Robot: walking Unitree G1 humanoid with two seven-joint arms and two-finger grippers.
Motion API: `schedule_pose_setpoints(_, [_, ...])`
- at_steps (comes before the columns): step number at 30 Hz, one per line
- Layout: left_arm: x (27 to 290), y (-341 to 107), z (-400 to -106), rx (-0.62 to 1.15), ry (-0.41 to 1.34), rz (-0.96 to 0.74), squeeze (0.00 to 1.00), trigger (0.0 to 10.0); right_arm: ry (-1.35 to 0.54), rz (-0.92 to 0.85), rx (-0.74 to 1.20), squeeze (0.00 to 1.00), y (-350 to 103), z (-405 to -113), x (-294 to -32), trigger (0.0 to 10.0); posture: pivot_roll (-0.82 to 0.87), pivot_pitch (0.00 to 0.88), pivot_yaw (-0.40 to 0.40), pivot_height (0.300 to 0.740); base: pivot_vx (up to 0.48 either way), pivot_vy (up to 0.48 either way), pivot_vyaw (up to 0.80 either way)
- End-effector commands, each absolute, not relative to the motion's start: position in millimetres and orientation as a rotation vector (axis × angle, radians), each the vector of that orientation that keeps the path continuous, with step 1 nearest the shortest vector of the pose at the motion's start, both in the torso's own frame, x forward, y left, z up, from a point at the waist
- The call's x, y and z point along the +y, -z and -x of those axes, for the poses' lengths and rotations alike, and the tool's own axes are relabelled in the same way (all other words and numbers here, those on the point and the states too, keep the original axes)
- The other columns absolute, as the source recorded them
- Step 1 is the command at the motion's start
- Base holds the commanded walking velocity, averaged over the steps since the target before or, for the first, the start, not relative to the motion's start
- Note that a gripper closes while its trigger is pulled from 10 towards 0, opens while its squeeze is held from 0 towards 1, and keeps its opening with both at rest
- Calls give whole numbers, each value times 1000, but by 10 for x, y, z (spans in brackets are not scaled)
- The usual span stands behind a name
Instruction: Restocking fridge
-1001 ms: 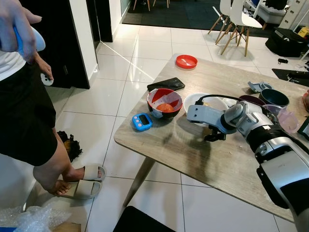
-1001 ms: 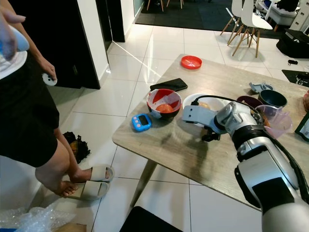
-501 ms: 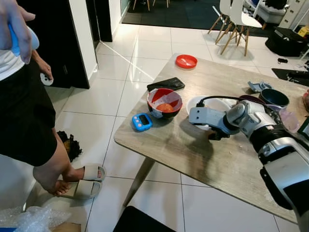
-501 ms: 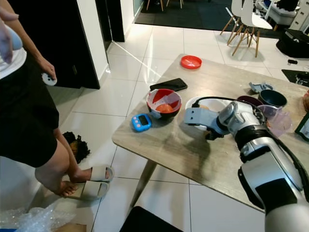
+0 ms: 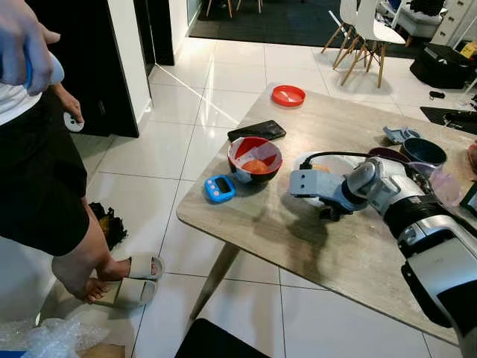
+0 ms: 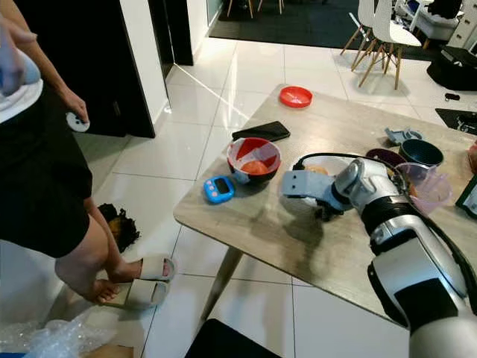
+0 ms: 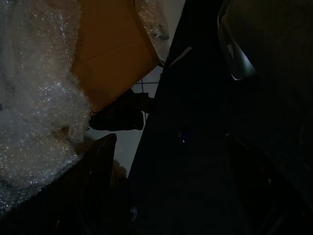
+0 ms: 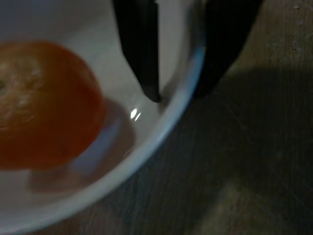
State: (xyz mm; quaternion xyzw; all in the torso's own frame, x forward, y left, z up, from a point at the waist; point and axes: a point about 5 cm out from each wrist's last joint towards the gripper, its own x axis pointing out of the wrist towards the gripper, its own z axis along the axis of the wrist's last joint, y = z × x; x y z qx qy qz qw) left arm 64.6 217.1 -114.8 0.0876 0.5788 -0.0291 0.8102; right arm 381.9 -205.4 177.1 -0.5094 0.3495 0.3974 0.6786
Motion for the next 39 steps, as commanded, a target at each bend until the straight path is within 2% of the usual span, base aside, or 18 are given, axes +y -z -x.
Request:
schedule_pose_setpoints(1, [1787,1223,-526,1283,180,-128,0,10000,-938,1132,842,0,-1610,-3753,-2067,0,-51,73,-98,740,0,0,0])
schedule_pose_setpoints(15, [1830,1220,-524,1287,174,-135,0,10000,-984,1117,872,0,-1601,-3695,-2139,0,-44,66,-84,740,0,0,0])
schedule_pose_setpoints(24, [1823,1210,-606,1273,177,-140,0,10000,-1172,1012,840,0,-1613,-3552,-2162,0,-53,45,-76,740,0,0,0])
schedule_pose_setpoints(35, [1835,1203,-654,1266,179,-147,0,10000,-1210,892,738,0,-1736,-3492,-2234,0,-53,33,-69,740,0,0,0])
schedule_pose_setpoints(39, [1852,1199,-670,1266,177,-151,0,10000,-1198,884,763,0,-1696,-3387,-2419,0,-54,27,-65,740,0,0,0])
